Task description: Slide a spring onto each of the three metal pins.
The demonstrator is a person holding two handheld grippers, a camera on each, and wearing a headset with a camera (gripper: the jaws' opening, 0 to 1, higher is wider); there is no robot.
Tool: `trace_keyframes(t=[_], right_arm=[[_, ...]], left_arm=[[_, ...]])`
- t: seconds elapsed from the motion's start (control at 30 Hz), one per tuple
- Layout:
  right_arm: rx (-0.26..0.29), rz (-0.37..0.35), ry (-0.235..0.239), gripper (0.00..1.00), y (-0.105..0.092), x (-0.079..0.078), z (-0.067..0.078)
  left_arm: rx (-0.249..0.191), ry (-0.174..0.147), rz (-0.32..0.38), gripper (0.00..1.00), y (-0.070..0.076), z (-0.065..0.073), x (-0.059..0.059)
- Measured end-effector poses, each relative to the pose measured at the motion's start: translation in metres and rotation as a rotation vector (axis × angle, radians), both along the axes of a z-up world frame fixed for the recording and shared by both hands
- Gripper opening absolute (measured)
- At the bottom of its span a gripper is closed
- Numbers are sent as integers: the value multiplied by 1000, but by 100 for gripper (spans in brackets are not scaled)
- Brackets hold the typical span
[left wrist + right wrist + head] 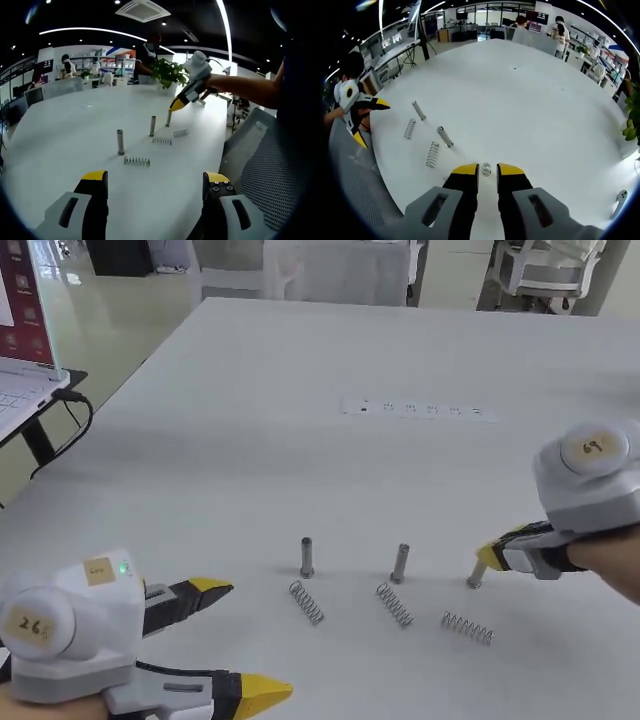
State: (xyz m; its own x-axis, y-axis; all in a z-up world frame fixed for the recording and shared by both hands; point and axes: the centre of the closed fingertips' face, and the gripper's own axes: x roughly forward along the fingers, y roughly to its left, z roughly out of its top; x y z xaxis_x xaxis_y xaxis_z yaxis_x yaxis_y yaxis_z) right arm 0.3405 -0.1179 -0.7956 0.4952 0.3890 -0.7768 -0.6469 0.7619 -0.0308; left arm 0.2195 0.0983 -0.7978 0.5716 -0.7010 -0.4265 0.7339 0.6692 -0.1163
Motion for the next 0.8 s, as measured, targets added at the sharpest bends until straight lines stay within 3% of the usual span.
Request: trace_keyframes(t=[0.43,0.57,0.8], right_arm=[[-11,-13,35,12,-21,-29,-14],[-16,22,54,12,-15,-41,-19],[-18,140,72,13,15,-56,-18]], left_arm=[[3,5,-8,73,-1,-1,0],[3,6,-10,73,-1,-1,-1],[3,5,-9,73,-1,-1,-1]])
